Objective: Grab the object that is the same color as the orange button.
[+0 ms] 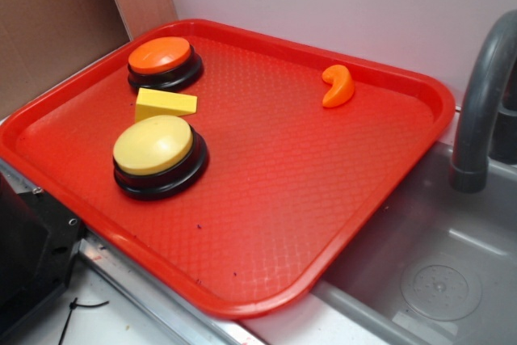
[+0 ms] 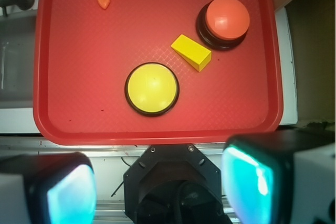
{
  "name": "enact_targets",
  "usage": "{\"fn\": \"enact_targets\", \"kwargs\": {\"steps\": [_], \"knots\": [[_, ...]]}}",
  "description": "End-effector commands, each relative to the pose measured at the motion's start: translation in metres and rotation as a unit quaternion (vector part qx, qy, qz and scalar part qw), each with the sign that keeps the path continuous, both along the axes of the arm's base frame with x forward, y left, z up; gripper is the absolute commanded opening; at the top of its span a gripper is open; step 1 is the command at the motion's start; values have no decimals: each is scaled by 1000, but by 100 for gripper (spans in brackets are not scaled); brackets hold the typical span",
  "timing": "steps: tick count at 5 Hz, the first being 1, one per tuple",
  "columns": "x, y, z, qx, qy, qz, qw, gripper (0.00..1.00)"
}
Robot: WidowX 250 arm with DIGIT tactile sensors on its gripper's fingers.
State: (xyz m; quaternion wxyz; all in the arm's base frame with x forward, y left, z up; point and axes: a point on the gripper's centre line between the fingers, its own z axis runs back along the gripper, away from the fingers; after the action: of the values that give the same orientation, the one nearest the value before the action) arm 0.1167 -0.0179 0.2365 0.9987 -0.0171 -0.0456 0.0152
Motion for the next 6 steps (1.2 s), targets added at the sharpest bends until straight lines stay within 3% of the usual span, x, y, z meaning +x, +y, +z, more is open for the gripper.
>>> {"fn": "enact_targets", "kwargs": {"steps": [1, 3, 4, 5, 6], "knots": [[0, 0, 0, 0, 0, 0, 1000, 100], [34, -19, -23, -16, -34, 12, 999, 100], [63, -27, -44, -26, -53, 94, 994, 100], [95, -36, -67, -10, -94, 184, 978, 100], [123, -46, -86, -39, -121, 184, 975, 100]]}}
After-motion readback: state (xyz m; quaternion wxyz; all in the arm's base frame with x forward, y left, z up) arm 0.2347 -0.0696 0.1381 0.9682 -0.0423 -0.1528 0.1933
